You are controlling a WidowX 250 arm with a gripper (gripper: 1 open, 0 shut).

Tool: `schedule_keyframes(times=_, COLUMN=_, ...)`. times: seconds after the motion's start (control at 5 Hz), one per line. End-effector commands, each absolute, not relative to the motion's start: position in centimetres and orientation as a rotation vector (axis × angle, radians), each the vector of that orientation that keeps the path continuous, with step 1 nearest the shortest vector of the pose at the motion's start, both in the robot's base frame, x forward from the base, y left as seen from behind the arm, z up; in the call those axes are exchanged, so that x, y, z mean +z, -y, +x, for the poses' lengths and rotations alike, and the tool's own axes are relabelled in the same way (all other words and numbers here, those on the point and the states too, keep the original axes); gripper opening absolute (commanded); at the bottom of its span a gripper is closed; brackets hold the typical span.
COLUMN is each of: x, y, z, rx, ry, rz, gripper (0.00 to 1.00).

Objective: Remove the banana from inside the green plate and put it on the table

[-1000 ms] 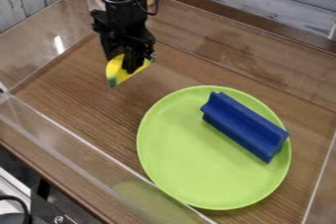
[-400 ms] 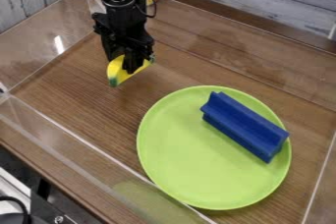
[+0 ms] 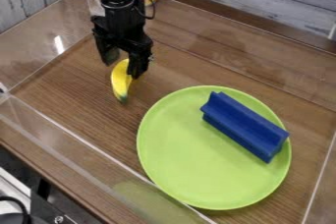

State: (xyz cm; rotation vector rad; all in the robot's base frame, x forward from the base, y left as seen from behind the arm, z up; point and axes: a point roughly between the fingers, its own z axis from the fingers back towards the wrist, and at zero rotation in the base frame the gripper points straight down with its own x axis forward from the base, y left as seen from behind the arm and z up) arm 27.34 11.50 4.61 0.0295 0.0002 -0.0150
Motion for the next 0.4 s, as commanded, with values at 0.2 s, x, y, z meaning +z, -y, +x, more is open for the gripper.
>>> schedule_keyframes(times=0.2, x=7.42, y=-12.25, z=27.46, rx=0.014, ry=0.054, rz=0.031, gripper=1.0)
